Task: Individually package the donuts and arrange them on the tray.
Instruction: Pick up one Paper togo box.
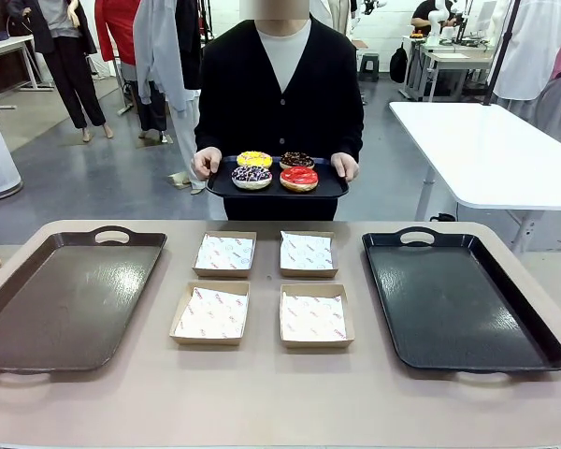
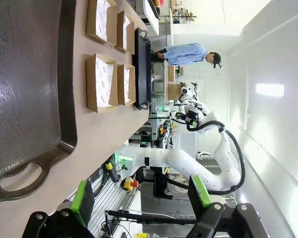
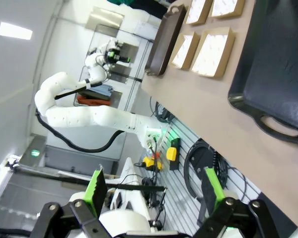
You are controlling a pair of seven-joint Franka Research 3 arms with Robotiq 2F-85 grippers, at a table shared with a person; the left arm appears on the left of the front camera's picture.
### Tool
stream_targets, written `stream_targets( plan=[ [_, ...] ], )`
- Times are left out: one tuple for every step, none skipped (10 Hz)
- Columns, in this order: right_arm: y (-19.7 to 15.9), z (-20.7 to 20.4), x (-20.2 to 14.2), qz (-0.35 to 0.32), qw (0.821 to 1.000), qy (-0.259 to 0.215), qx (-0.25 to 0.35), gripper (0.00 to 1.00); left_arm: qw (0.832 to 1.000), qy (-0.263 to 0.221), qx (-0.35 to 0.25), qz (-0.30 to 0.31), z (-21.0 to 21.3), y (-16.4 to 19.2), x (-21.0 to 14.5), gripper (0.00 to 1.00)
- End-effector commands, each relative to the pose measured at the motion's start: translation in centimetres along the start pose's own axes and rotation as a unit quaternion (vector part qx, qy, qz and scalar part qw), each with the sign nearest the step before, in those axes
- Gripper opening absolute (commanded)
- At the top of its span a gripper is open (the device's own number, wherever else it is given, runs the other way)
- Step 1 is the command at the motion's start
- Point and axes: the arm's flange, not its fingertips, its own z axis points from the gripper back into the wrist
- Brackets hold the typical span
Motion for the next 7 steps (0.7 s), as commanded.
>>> stream_targets(
  plan=[
    [4.3,-1.2,5.0,-0.021,0.998,0.001,-0.056,1.0,1.0,-0.002,-0.003,-0.001,0.1,0.0,-0.2,1.0],
    [6.2,-2.6,7.6,-0.029,0.997,0.034,-0.062,1.0,1.0,-0.002,-0.003,-0.001,0.1,0.0,-0.2,1.0],
    [7.6,-4.6,10.3,-0.033,0.995,0.058,-0.079,1.0,1.0,-0.002,-0.003,-0.001,0.1,0.0,-0.2,1.0],
    [8.2,-6.7,13.2,-0.04,0.991,0.072,-0.101,1.0,1.0,-0.002,-0.003,-0.001,0.1,0.0,-0.2,1.0],
    [8.9,-9.3,15.9,-0.043,0.989,0.082,-0.118,1.0,1.0,-0.002,-0.003,-0.001,0.1,0.0,-0.2,1.0],
    [9.1,-11.6,18.1,-0.042,0.986,0.082,-0.141,1.0,1.0,-0.002,-0.003,-0.001,0.1,0.0,-0.2,1.0],
    [9.2,-13.9,20.1,-0.021,0.982,0.076,-0.17,1.0,1.0,-0.002,-0.003,-0.001,0.1,0.0,-0.2,1.0]
  ],
)
